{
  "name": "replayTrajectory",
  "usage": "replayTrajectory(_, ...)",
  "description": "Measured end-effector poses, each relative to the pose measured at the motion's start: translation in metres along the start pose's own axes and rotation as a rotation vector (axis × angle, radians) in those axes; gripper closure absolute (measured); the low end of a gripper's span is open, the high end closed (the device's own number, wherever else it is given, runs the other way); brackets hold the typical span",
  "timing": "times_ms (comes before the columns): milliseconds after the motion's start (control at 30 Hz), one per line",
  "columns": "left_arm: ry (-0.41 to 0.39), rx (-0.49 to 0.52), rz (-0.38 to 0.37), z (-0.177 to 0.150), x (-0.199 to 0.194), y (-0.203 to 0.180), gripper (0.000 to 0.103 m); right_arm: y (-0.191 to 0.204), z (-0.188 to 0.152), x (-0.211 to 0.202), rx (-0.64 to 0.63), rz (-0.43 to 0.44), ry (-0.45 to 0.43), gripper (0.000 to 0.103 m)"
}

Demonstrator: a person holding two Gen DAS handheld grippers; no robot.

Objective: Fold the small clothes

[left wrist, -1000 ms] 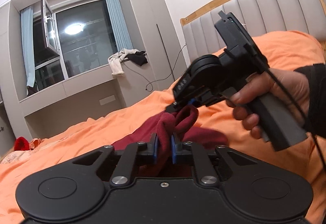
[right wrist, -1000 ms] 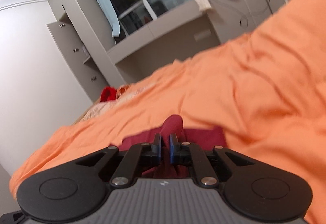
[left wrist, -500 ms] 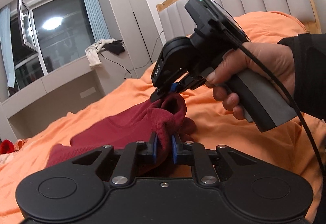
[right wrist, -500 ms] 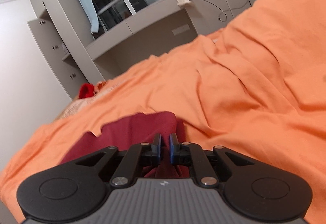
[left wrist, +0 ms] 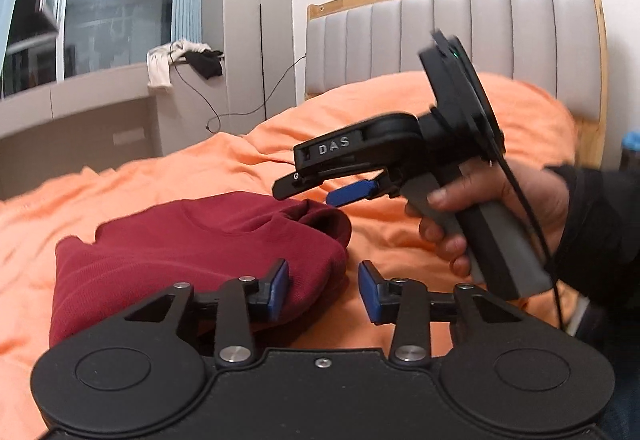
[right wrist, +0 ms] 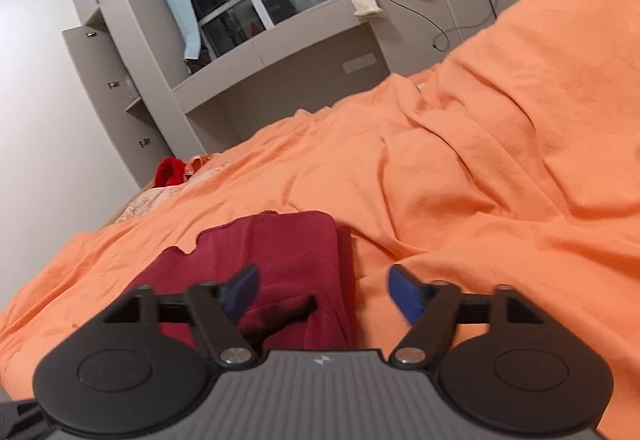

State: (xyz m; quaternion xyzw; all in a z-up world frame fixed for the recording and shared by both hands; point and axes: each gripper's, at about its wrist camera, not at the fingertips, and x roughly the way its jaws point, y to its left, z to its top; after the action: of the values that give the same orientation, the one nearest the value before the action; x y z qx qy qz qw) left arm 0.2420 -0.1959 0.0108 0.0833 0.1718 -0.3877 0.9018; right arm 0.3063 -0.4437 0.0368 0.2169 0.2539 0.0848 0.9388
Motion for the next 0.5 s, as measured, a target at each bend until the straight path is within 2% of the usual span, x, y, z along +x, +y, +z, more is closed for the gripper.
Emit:
replayTrajectory(67, -0.014, -0.027, -0.010, 0.004, -0.006, 0.001, 0.048, 0.003, -0.002, -0.003, -0.022, 0.010, -0.005, 0.009)
replayTrajectory(133, -0.035, -0.064, -0.006, 0.010, -0.014, 0.005, 0.027, 0.006, -0.004, -0.005, -0.045, 0.011, -0.003, 0.003)
replayTrajectory(200, -0.079, -0.107, 0.023, 0.017, -0.027, 0.011, 0.018, 0.008, -0.006, -0.006, -0.068, 0.008, -0.001, 0.001)
replayTrajectory(300, -0.126, -0.148, 0.107, 0.025, -0.040, 0.025, 0.009, 0.012, -0.011, -0.006, -0.108, 0.000, 0.006, 0.000)
replayTrajectory(367, -0.149, -0.179, 0.195, 0.027, -0.046, 0.037, 0.004, 0.014, -0.014, -0.007, -0.135, -0.008, 0.011, 0.000)
replayTrajectory(500, -0.122, -0.277, 0.351, 0.026, -0.046, 0.068, 0.003, 0.024, -0.021, -0.010, -0.203, -0.018, 0.012, 0.000)
